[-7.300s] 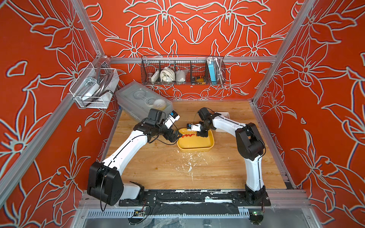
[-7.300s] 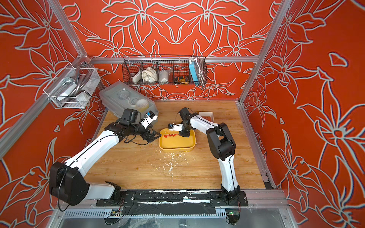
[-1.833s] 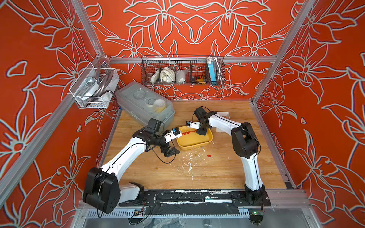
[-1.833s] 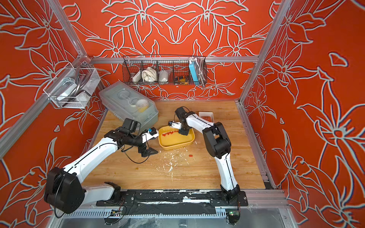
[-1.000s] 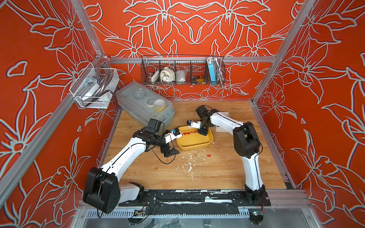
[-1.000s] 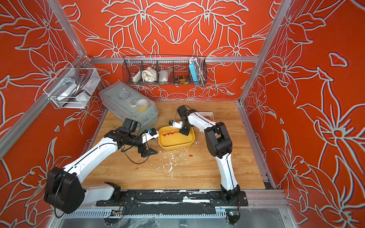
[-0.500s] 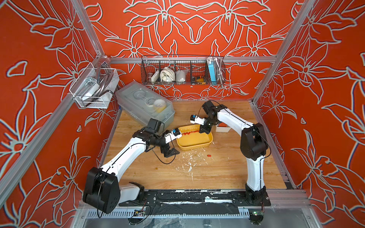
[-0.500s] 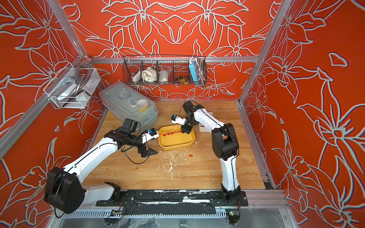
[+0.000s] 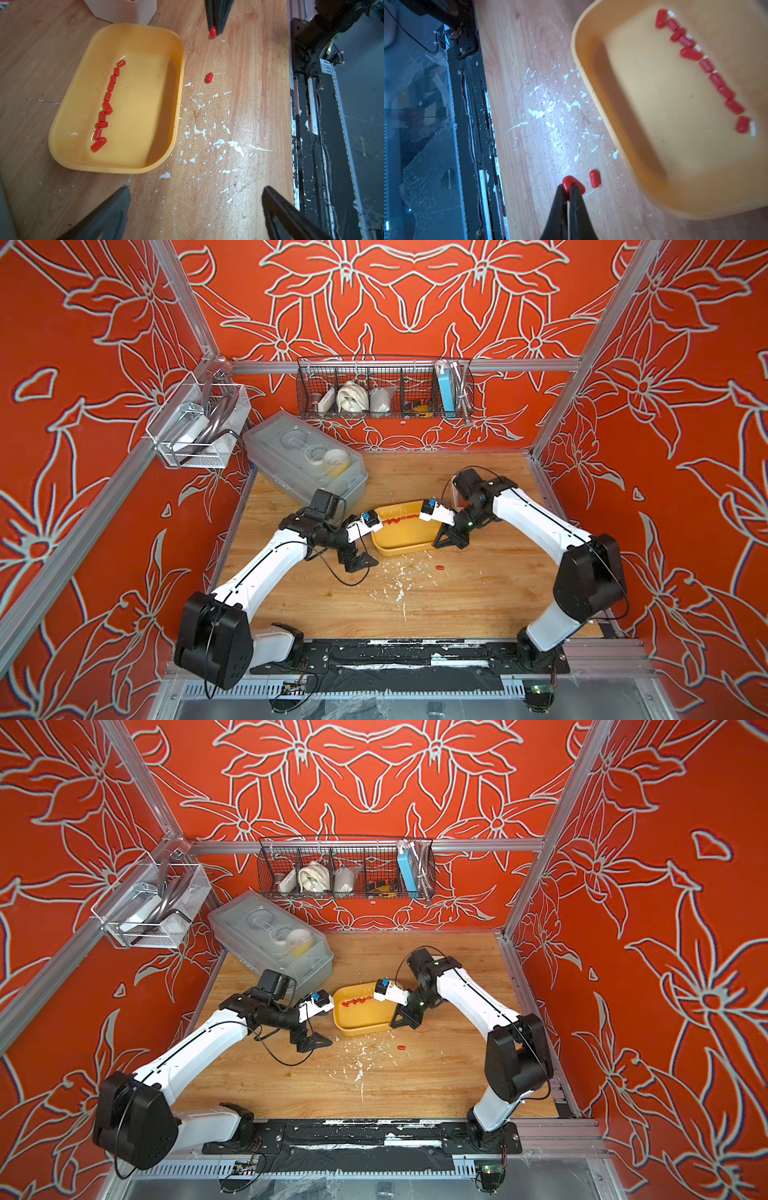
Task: Take the screw protection sleeves out of the storage box
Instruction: Place the screw protection sleeve at the center of the board.
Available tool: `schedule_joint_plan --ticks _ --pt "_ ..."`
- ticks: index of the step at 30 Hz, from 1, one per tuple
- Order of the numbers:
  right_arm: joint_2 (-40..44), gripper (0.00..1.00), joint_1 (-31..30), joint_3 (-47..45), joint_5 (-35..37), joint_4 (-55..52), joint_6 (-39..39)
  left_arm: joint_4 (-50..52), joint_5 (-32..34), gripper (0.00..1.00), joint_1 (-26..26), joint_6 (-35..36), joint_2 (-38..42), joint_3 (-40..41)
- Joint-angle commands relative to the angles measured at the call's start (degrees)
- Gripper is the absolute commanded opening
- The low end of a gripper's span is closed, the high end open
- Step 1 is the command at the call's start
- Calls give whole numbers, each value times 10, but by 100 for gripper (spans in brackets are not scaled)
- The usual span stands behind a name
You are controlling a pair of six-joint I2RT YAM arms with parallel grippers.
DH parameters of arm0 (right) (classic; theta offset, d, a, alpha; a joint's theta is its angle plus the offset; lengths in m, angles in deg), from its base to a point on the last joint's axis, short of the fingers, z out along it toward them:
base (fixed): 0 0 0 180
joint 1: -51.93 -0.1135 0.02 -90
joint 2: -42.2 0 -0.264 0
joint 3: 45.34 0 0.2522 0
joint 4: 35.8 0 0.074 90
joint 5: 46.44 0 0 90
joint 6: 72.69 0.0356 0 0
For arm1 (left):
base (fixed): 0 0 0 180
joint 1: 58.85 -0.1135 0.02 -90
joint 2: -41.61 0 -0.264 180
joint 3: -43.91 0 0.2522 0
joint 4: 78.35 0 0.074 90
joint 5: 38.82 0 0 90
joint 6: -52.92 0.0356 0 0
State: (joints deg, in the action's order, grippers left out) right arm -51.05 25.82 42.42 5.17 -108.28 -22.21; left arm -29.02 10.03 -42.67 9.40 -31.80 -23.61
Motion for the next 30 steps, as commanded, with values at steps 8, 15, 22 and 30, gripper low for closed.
schedule_joint_plan --ticks 8,15,22,30 --pt "-40 0 -74 -94 151 143 29 24 -5 98 1 5 9 -12" --pt "-106 0 -99 -84 227 174 39 30 0 98 -1 7 16 -12" --pt "-100 19 -99 -63 200 152 42 30 1 98 -3 9 21 -10" --pt "-35 34 -87 -23 131 67 20 28 -6 98 -3 8 23 -7"
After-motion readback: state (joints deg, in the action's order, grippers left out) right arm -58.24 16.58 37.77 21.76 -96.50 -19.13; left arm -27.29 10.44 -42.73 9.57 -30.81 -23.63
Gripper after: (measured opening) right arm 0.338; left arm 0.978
